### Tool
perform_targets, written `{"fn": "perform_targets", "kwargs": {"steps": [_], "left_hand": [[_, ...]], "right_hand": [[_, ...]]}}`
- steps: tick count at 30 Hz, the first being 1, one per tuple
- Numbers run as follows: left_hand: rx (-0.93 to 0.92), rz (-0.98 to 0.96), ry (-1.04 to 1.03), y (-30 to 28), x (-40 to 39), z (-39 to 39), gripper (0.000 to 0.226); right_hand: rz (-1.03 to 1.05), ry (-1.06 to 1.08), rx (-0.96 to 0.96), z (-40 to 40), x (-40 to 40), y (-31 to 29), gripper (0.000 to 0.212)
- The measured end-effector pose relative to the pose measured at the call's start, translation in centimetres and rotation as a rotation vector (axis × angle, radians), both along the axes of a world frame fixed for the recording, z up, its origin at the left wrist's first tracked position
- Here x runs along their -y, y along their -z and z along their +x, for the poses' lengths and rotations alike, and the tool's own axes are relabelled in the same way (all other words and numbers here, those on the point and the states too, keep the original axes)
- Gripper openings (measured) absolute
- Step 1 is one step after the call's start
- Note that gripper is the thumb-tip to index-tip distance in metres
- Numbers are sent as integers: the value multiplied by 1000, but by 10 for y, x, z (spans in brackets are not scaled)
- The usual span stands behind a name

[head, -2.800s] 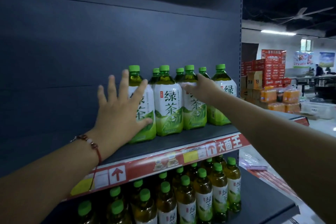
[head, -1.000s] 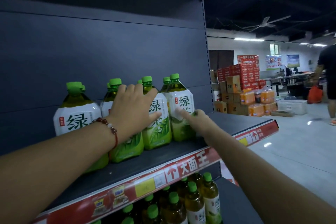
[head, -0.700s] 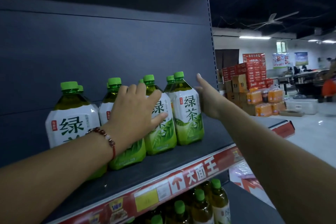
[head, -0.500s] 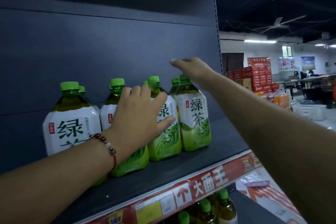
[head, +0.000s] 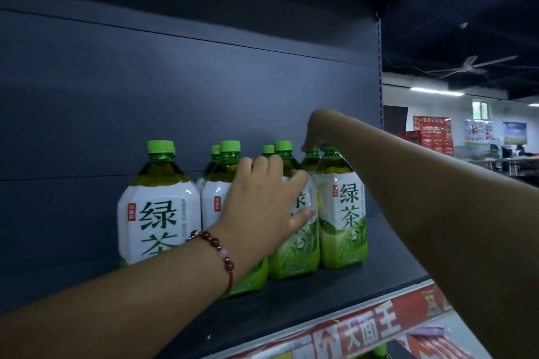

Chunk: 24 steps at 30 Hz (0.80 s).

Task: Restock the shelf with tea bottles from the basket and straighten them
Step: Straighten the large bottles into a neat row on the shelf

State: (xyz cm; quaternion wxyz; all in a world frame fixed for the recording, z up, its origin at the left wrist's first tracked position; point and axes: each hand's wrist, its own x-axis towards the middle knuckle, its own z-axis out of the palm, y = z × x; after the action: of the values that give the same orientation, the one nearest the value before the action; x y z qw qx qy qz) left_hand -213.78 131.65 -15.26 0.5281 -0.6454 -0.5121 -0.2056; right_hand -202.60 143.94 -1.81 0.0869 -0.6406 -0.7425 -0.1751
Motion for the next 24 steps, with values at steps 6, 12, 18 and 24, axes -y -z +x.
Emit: {"fn": "perform_targets", "kwargs": {"steps": [6,12,18,24], "left_hand": [[3,-23,-31,1,2,0,51],[-6,-6,-24,2,1,-2,52],[-2,-2,-32,4,0,-2,53],[-8,2,-27,5,1,-3,55]], "right_hand": [[-61,34,83,-12,-3,6,37],[-24,-86,11,-2,-6,5,34],[-21,-141,-297,0,-11,9,35],[92,-351,-866,23,10,28,62]]}}
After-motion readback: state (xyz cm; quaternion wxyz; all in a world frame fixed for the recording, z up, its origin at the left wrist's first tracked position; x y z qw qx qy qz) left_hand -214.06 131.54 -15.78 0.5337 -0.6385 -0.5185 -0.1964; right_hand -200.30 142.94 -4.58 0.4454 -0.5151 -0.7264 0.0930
